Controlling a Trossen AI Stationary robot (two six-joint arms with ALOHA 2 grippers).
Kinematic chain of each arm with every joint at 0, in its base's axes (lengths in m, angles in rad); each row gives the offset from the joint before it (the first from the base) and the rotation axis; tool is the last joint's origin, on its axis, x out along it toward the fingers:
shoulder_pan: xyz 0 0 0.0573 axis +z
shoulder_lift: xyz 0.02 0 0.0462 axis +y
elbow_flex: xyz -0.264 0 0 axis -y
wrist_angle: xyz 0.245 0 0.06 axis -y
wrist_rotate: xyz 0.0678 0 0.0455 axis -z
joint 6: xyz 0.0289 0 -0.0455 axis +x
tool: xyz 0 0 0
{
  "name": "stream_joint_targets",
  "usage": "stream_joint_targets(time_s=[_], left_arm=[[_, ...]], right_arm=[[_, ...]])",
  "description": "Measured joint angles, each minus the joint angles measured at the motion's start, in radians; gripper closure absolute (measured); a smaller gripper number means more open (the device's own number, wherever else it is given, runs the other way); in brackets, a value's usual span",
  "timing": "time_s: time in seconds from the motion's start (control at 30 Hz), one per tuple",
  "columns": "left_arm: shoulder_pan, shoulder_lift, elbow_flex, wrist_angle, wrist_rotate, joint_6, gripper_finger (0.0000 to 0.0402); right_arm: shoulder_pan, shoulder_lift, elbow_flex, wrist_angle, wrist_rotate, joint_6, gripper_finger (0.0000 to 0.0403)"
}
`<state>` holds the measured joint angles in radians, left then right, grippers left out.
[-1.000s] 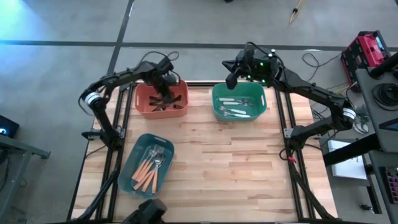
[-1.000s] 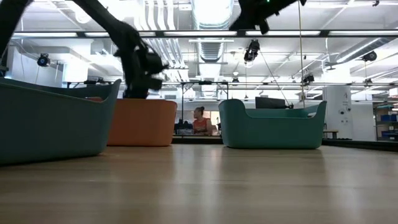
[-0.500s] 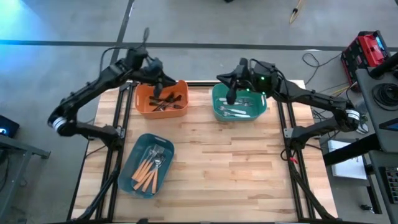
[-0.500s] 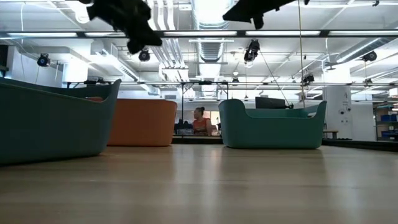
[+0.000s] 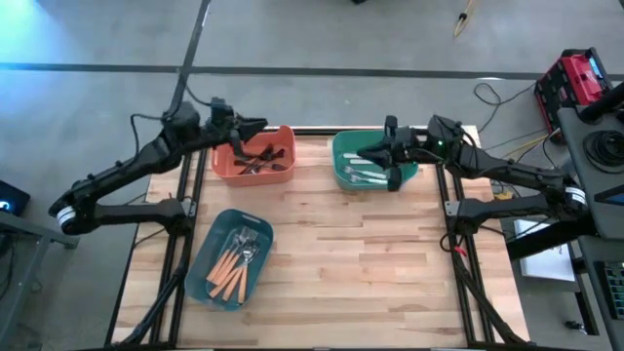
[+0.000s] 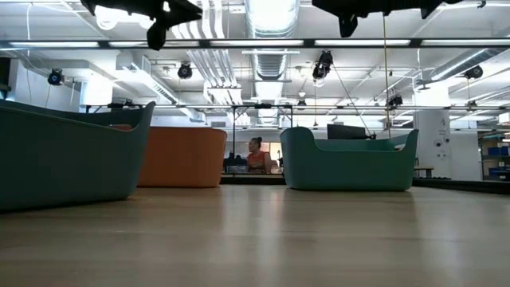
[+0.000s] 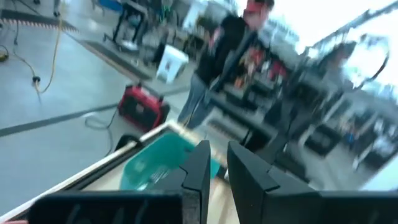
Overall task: Sort silverware by color (type)
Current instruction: Return to Home Position
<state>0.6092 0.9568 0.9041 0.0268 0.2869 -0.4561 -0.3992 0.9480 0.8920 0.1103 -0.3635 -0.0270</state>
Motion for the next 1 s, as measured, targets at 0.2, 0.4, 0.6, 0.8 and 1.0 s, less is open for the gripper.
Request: stream_joint_targets(time_s=[0.2, 0.4, 0.6, 0.8, 1.0], left_arm=[[-0.08, -0.076, -0.072, 0.132, -0.192, -0.147, 0.0364], [-0.162, -0.091, -0.064, 0.2, -0.309, -0.2, 0.0364], [-0.217, -0.103, -0.053, 0.174, -0.354, -0.184, 0.0364], [-0.26, -0.123, -0.068, 0.085, -0.383, -0.159, 0.0364], [-0.301, -0.213, -0.162, 0.113, -0.309, -0.116, 0.0364]], right_arm=[[0.0, -0.02, -0.085, 0.003, -0.036, 0.034, 0.0394], [0.024, -0.065, -0.2, 0.054, -0.038, -0.04, 0.0394], [0.026, -0.154, -0.301, 0.136, -0.034, 0.004, 0.0394], [0.026, -0.246, -0.39, 0.135, -0.029, -0.033, 0.0394], [0.026, -0.306, -0.46, 0.133, -0.029, -0.037, 0.0394]])
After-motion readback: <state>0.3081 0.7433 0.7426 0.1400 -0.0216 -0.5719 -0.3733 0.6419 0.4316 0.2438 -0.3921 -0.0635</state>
